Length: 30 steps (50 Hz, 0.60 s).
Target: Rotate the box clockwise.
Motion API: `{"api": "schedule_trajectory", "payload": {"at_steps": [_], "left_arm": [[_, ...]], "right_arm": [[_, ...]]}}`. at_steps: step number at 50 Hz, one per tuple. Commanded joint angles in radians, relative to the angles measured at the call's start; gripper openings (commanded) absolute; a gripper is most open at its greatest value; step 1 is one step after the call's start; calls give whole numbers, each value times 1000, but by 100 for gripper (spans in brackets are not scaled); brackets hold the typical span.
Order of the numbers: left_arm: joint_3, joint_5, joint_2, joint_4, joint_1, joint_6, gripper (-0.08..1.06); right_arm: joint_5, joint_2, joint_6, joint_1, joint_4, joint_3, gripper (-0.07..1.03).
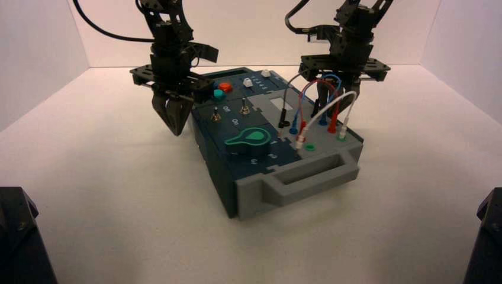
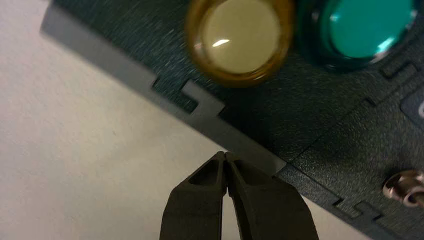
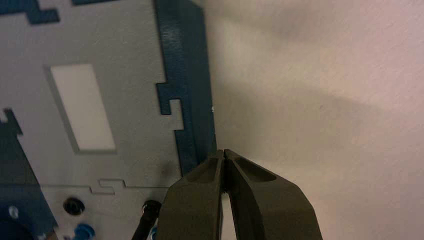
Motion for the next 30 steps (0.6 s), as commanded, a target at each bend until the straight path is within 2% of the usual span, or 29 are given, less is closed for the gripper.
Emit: {"api": "schedule_trajectory", "payload": {"at_steps": [1, 12, 20, 30], "left_arm": [[-89, -66, -5, -12, -38, 11, -3], [-132, -66, 15, -12, -34, 18, -3], [-156, -64, 20, -12, -31, 26, -3], [-181, -55, 20, -12, -26, 26, -3]], "right_arm": [[11, -5, 14, 209, 87, 2, -2], [31, -17, 15, 229, 106, -6, -2], [31, -29, 15, 256, 135, -8, -2], [34, -31, 18, 275, 143, -9, -2]]}}
